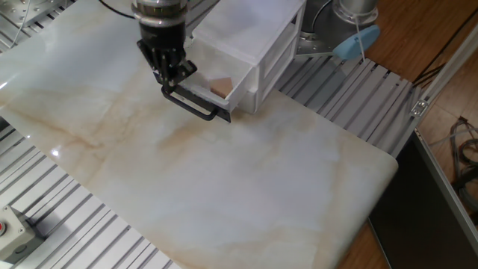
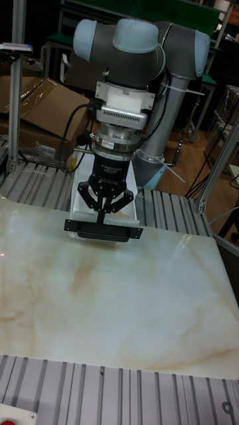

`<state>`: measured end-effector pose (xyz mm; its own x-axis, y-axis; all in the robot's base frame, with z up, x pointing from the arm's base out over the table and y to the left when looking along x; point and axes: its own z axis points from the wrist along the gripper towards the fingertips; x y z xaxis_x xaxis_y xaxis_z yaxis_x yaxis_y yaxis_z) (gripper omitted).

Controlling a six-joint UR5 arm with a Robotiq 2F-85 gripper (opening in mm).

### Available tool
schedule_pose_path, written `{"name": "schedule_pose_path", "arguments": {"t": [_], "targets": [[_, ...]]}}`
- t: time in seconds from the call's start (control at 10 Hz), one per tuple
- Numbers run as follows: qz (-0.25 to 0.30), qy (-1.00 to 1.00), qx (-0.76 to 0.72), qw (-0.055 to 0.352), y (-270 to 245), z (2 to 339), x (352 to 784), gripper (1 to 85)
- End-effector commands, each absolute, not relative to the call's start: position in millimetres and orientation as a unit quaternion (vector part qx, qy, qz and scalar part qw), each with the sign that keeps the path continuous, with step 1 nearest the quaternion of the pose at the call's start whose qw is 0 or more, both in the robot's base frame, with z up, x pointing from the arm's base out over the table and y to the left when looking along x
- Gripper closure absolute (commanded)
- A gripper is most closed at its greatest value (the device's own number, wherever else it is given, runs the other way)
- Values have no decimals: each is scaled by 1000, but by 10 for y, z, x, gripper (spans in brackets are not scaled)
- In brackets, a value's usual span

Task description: Put things in the drawer

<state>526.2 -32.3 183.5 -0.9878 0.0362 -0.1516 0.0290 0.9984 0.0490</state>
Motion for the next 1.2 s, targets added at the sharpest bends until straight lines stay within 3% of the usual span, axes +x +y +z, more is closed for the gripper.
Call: {"name": "schedule_pose_path", "arguments": {"t": [0.0, 1.1], "targets": [[28, 996, 18, 82, -283, 1710, 5339, 847], [24, 997, 27, 65, -216, 1563, 5034, 847]]}}
